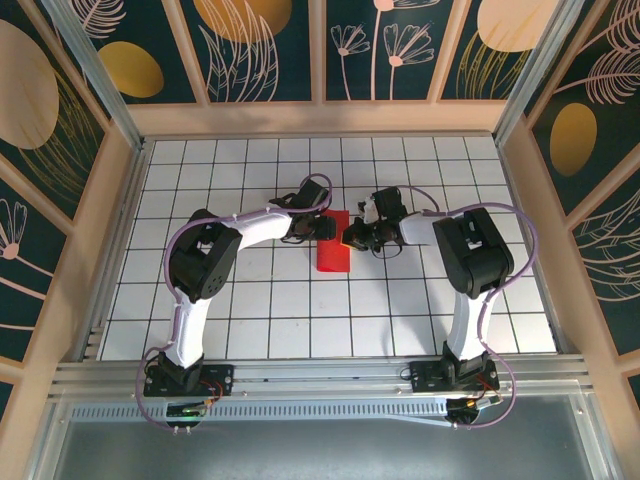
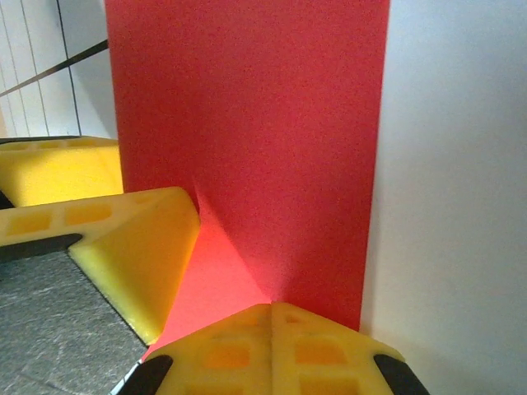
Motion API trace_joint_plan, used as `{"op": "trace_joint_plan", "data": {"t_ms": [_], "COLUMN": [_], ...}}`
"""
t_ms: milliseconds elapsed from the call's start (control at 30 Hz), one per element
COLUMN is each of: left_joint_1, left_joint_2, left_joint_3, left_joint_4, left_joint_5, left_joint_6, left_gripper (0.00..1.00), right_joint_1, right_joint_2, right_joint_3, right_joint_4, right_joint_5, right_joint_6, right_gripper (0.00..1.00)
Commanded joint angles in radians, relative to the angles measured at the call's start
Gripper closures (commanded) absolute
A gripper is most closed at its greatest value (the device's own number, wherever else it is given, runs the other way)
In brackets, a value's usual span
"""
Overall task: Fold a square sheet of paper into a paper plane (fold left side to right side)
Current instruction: Hold the square sheet of paper at the center of the table.
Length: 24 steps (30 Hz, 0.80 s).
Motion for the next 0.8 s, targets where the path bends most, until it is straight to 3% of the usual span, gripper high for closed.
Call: {"op": "trace_joint_plan", "data": {"t_ms": [0,333,600,767], "left_joint_1": [-0.009,-0.009,0.012,0.026], "left_joint_2": [0.107,0.031,-0.114,-0.221], "left_joint_3": [-0.032,-0.027,-0.039,-0.09], "left_joint_4": [-0.074,-0.078,-0.076,-0.012], "left_joint_5": [0.014,-0.043,-0.102,-0.113], "left_joint_6": [0.003,-0.012,-0.018,-0.017], "left_gripper": [0.44,0.41,0.31,0.3], "right_joint_1": [0.006,0.007,0.009,0.012], "right_joint_2": [0.02,0.041,0.062,0.062], "right_joint_3": [0.021,-0.005,-0.012,-0.017], "right_joint_4": [-0.042,-0.101,-0.104,-0.102], "right_joint_5": [0.036,0.123,0.139,0.153], "right_joint_6": [-0.022,-0.046,-0.045,-0.045], "right_gripper": [1.0,1.0,1.0,1.0]}}
